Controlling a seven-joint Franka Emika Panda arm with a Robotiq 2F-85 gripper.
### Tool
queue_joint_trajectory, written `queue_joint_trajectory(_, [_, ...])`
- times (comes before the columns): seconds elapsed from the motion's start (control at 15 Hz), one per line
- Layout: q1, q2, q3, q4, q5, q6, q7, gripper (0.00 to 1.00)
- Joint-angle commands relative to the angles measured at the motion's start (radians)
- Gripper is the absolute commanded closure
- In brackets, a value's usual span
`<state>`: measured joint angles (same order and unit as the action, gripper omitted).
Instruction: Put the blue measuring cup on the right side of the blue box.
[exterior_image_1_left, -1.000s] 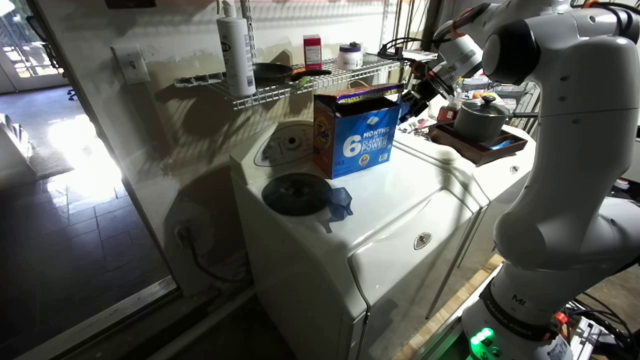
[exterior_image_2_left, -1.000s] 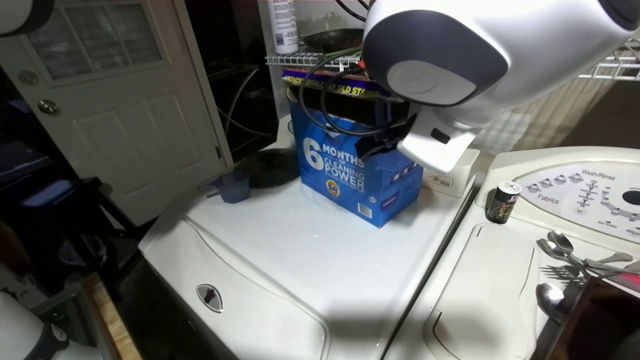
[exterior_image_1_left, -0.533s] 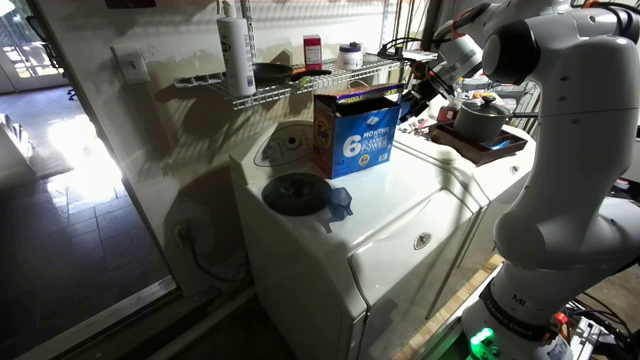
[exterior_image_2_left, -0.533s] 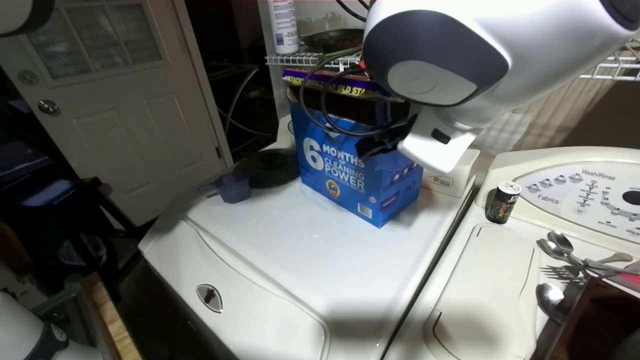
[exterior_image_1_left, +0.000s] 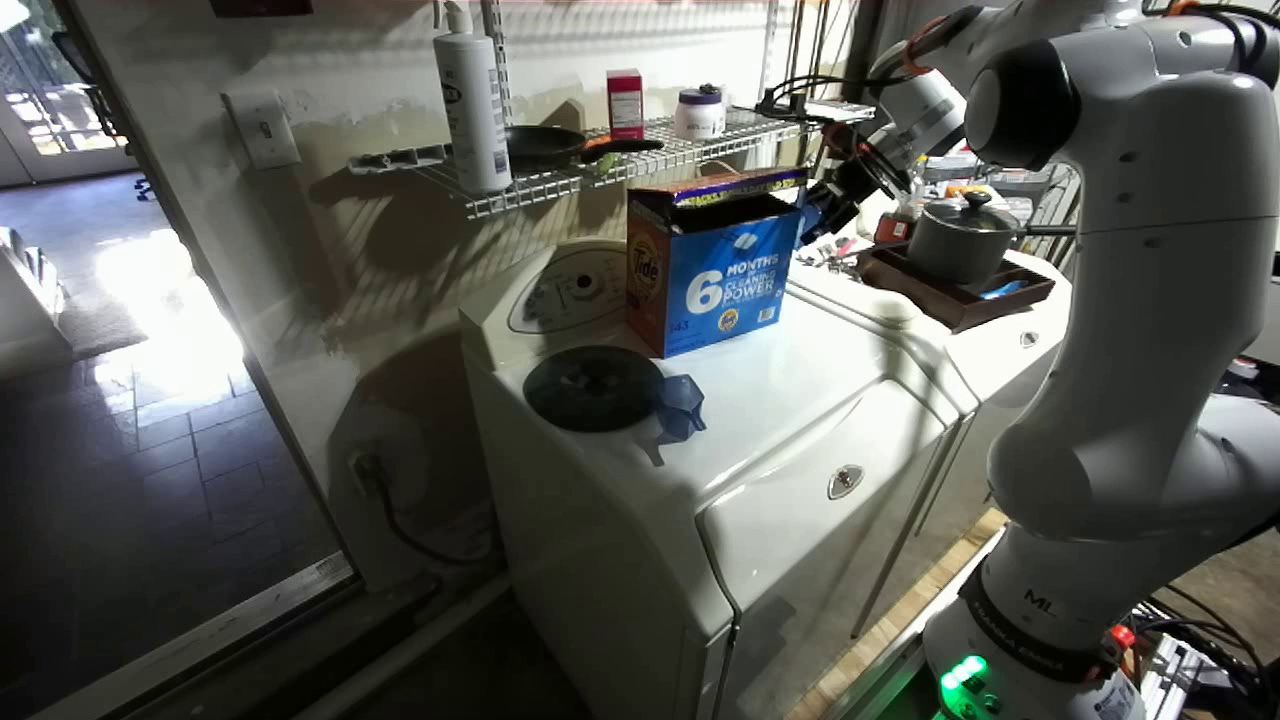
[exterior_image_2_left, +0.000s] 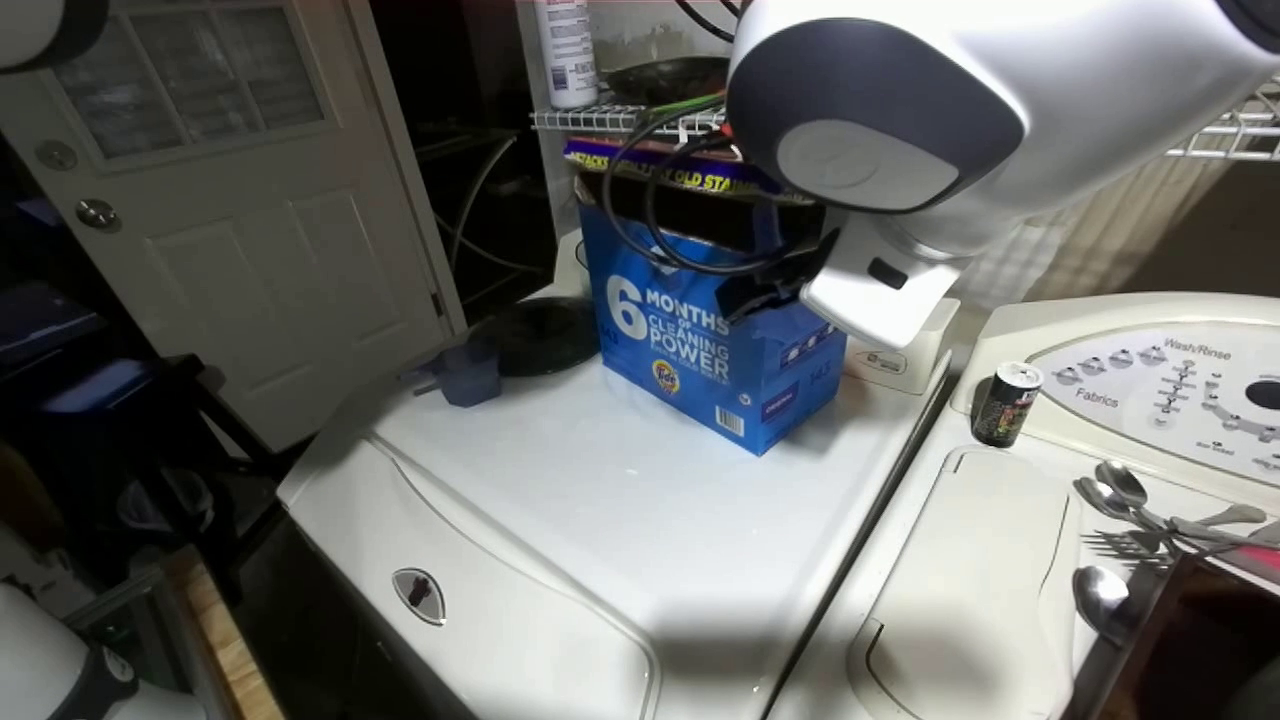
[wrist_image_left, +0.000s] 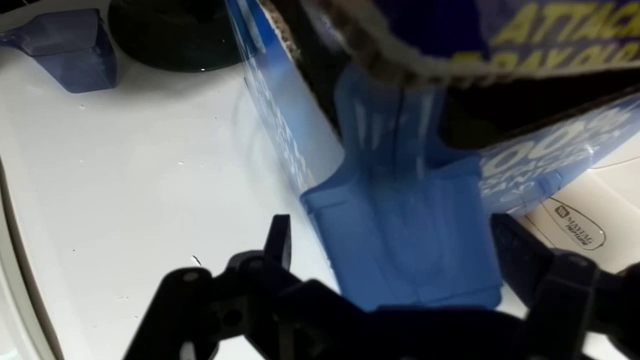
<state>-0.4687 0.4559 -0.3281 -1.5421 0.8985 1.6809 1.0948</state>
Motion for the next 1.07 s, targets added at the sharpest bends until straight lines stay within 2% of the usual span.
queue_joint_trajectory(0.0, [0.007,-0.012,-0.006,-0.011,-0.003,0.022,0.000,0.00])
queue_joint_trajectory(0.67, [-0.003,-0.049,-0.033,-0.042,-0.023,0.021,-0.004,0.00])
queue_joint_trajectory(1.0, [0.001,-0.119,-0.068,-0.090,-0.062,0.029,0.003,0.00])
